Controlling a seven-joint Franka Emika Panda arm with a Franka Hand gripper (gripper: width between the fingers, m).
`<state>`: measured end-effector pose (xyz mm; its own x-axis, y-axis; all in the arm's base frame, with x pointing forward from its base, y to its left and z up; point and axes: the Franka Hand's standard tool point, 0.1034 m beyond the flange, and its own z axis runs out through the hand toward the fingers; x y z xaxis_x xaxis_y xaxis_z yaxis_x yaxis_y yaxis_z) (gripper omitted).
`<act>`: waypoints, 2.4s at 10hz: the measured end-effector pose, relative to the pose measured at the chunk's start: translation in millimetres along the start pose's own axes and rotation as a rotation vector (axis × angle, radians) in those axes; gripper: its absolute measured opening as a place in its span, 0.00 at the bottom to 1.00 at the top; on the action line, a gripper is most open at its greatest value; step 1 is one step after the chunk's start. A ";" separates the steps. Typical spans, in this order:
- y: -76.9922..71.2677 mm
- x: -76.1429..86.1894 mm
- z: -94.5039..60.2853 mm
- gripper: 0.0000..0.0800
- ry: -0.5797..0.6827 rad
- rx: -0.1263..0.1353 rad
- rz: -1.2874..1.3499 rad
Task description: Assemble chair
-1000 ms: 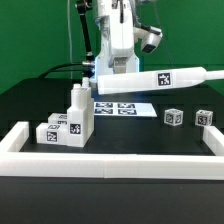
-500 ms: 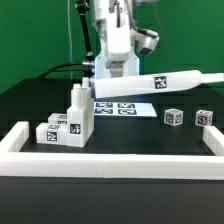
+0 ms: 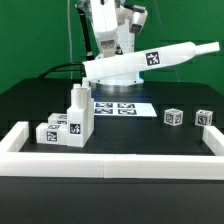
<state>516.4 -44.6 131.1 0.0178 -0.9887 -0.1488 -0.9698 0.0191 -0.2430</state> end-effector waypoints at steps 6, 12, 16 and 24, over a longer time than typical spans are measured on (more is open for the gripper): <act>1.1 16.3 -13.1 0.36 -0.069 -0.058 0.020; 4.3 15.9 -6.6 0.36 -0.051 -0.068 0.022; 4.1 12.6 -5.5 0.36 -0.036 -0.078 0.035; 0.7 -13.5 5.0 0.36 0.126 -0.067 0.058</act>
Offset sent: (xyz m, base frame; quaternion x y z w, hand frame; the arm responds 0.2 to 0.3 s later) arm -0.0070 -0.0339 0.0230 -0.0497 -0.0385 0.0118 0.9980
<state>516.8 -30.5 128.2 -0.0649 -0.9971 -0.0384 -0.9826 0.0706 -0.1720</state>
